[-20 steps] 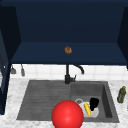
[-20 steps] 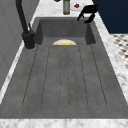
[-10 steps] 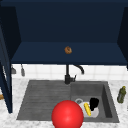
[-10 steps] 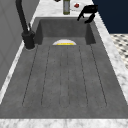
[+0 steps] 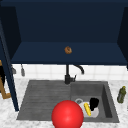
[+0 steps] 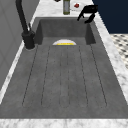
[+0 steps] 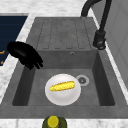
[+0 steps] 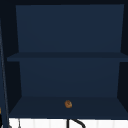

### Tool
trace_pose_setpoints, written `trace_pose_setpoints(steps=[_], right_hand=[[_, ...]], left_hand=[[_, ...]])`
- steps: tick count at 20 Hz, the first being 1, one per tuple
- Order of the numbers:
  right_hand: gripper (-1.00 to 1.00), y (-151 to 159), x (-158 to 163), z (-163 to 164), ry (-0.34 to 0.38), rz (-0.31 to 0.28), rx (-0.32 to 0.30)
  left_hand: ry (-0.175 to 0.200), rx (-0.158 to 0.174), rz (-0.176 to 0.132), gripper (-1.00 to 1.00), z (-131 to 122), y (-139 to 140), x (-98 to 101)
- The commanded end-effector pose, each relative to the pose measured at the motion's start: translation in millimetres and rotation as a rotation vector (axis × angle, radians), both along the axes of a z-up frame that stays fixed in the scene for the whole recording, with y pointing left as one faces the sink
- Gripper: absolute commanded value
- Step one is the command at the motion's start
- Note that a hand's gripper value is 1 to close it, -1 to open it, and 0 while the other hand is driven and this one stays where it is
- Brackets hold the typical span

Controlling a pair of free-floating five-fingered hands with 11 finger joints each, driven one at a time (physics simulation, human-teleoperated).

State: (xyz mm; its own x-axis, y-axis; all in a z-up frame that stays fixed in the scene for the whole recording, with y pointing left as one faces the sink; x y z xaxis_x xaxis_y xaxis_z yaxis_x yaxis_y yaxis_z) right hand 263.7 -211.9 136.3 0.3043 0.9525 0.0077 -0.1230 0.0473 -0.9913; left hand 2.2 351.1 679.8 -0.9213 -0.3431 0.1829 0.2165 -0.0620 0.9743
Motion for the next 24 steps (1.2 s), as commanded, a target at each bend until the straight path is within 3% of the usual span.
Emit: trace_pose_setpoints(steps=[1,10,24], right_hand=[[0.0,0.0,0.0,0.0,0.0,0.0,0.0],[0.0,0.0,0.0,0.0,0.0,0.0,0.0],[0.0,0.0,0.0,0.0,0.0,0.0,0.0]], left_hand=[[0.026,0.0,-0.009,-1.0,0.0,-31.1,-0.1],[0.001,0.022,0.126,-1.0,1.0,-76.0,18.0],[-0.022,0.069,0.375,-1.0,0.3,-140.5,51.9]])
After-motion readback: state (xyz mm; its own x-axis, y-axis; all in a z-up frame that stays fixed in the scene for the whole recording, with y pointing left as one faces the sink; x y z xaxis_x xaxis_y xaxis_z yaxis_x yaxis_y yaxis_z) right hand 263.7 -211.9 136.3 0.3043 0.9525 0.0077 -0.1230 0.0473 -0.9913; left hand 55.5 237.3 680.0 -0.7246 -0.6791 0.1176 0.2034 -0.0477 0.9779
